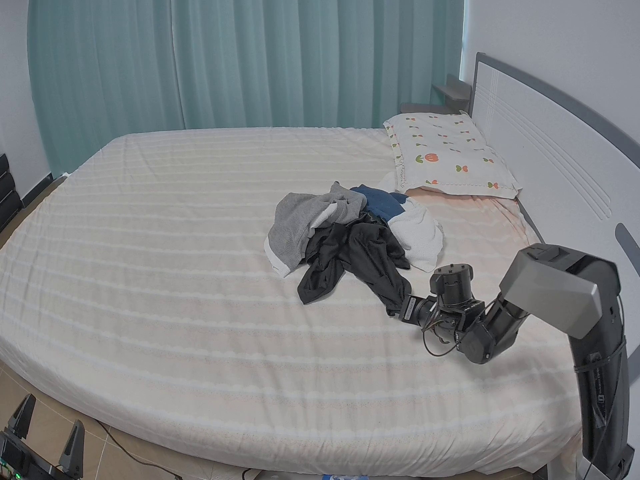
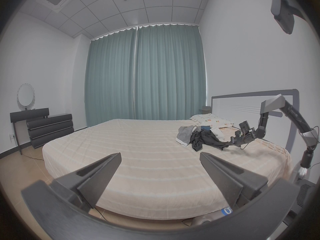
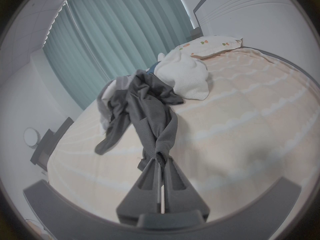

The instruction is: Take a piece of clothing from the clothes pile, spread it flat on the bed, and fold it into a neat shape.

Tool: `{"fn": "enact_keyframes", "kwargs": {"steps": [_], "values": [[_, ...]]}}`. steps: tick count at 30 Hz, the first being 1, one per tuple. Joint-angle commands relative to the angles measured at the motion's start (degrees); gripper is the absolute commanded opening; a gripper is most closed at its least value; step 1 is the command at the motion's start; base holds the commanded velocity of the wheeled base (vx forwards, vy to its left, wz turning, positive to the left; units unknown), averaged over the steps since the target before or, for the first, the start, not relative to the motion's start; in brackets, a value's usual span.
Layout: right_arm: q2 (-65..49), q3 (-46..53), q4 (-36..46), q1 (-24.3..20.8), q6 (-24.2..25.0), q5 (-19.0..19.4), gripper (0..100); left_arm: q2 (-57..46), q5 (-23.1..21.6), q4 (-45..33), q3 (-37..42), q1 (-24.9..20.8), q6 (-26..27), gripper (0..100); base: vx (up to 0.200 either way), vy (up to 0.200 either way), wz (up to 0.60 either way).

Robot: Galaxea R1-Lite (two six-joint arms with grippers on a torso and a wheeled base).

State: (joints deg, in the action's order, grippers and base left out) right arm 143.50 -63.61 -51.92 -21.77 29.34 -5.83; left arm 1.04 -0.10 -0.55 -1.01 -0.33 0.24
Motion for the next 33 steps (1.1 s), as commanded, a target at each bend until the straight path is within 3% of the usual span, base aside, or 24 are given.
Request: {"fn": "enact_keyframes", "kwargs": {"steps": [1,11,13,14,15,22,26,27,33], "values": [[-20.1,22.39,-9.96,-0.46,0.45,5.56,0,-0.25,0.01,0.02,0.92,-0.02,0.02,100,0.0,0.0,0.0],[-37.85,46.3,-20.85,-0.55,0.98,8.55,0,-0.25,0.01,0.02,0.92,-0.02,-0.07,100,0.0,0.0,0.0],[-43.65,53.42,-25.16,-0.55,1.24,12.77,0,-0.25,-0.08,0.11,0.92,-0.02,0.28,100,0.0,0.0,0.0],[-43.65,53.42,-25.16,-0.55,1.24,12.77,0,-0.25,-0.08,0.11,0.92,-0.02,0.28,100,0.0,0.0,0.0],[-46.99,57.28,-28.24,-0.55,1.16,16.46,0,-0.25,-0.08,0.11,0.92,-0.02,0.37,100,0.0,0.0,0.0],[-54.81,63.61,-30.61,-0.29,1.24,18.31,0,-0.33,0.01,0.55,0.92,-0.02,-0.51,100,0.0,0.0,0.0],[-58.33,63.61,-29.29,-0.2,1.33,18.4,0,2.04,0.71,8.55,-11.64,-0.37,-10.0,100,0.0,0.0,0.0],[-58.77,63.61,-29.29,-0.29,1.24,18.31,0,5.82,-0.34,8.46,-14.54,-0.2,-14.13,100,0.0,0.0,0.0],[-59.21,63.61,-29.12,-0.2,2.03,18.22,0,19.09,-10.1,5.38,-14.37,-0.73,-6.48,100,0.0,0.0,0.0]]}}
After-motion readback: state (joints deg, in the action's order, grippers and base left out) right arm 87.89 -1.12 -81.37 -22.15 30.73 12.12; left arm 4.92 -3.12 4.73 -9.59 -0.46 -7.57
